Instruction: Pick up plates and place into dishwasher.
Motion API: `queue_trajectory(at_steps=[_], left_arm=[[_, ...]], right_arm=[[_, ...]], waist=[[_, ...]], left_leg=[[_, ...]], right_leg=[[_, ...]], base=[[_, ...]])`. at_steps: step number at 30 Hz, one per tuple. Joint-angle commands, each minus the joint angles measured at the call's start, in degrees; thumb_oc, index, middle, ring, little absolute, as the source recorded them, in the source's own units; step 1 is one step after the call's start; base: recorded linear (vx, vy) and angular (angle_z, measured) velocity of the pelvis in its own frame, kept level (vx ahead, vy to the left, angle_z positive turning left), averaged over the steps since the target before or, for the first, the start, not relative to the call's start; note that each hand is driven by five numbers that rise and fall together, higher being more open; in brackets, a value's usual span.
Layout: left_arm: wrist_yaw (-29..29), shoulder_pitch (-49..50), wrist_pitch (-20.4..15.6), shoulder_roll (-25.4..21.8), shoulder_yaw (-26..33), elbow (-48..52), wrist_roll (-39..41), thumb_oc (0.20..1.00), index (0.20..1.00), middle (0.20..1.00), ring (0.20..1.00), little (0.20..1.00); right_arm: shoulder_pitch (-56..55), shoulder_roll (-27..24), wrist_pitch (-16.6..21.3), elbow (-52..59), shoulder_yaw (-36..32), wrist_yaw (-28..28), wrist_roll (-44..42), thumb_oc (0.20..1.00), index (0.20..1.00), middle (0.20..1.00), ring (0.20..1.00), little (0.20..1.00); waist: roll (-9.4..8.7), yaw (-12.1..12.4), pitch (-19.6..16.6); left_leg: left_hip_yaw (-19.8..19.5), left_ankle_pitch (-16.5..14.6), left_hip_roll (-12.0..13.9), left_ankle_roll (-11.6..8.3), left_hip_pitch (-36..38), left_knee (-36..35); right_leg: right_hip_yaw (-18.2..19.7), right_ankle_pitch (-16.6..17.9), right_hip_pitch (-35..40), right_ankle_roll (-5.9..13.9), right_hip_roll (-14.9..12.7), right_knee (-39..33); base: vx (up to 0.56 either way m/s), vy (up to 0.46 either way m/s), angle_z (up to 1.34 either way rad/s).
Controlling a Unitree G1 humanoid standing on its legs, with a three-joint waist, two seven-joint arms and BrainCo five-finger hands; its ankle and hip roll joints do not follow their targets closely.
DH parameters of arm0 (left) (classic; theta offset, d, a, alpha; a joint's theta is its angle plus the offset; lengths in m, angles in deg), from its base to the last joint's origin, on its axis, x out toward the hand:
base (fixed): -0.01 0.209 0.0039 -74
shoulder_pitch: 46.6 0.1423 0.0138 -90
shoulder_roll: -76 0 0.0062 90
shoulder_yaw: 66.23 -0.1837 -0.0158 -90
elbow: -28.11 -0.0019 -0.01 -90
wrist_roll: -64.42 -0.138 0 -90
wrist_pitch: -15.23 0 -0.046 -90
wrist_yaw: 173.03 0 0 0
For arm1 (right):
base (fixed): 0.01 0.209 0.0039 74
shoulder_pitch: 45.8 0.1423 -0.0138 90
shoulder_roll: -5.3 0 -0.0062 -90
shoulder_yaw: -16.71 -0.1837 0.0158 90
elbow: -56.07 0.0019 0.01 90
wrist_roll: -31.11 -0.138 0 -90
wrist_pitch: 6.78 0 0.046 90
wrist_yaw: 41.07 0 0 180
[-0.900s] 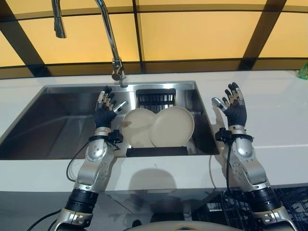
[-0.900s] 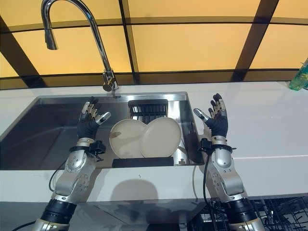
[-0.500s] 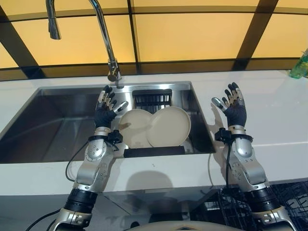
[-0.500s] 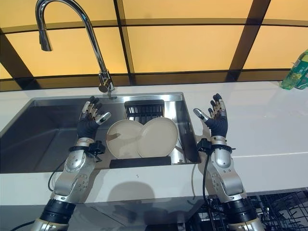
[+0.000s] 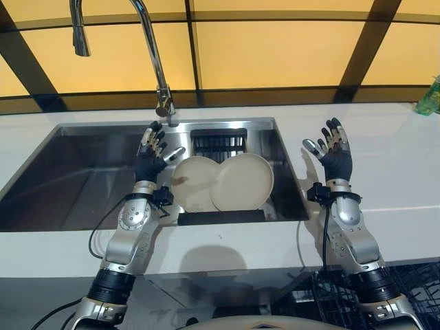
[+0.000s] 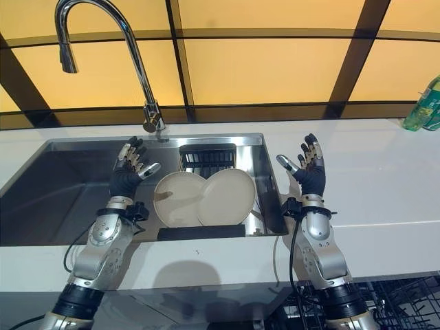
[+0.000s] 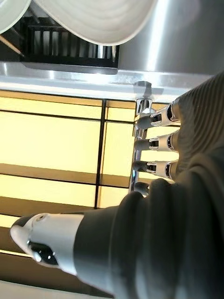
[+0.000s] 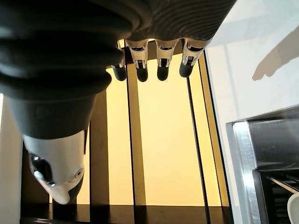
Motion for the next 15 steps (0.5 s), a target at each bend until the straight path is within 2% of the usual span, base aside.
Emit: queue_trajectory(at_steps=[1,9,15], left_arm=[[-0.87,-5.74,-1.34,-3.82,1.41,-4.75,-4.75,1.000,1.000,1.000,1.000,1.000],[-2.07,-7.16,-4.51,-7.39,2.57,-9.64,-8.50,1.000,1.000,1.000,1.000,1.000],[-0.20,-8.93,-7.32,-9.83,1.92,-11.59,-14.09,1.000,1.000,1.000,1.000,1.000]], right_arm=[[0.15,-0.58,2.59,1.68,-1.65,0.28,-0.35,1.000,1.000,1.000,1.000,1.000],[-2.07,-0.76,2.04,1.53,-1.49,-0.53,-1.24,1.000,1.000,1.000,1.000,1.000],[-3.51,-1.20,2.36,1.61,-1.45,-1.38,-2.06,1.000,1.000,1.000,1.000,1.000]], waist=[[0.61,-0.02,-2.71],[1.01,-2.21,-2.48],[1.44,-4.02,-1.52]], left_leg=[[-0.55,-7.57,2.88,-0.29,3.34,2.22],[1.03,-8.55,1.80,0.57,3.18,3.24],[2.05,-9.30,1.05,1.17,2.99,3.95]], right_leg=[[-0.19,3.59,-6.20,3.22,-3.11,1.83],[2.22,4.15,-7.84,4.09,-3.84,2.31],[4.15,4.43,-9.58,4.86,-4.36,3.31]], base=[[0.10,0.016,-0.06],[0.10,0.004,-0.10],[0.07,-0.007,-0.14]])
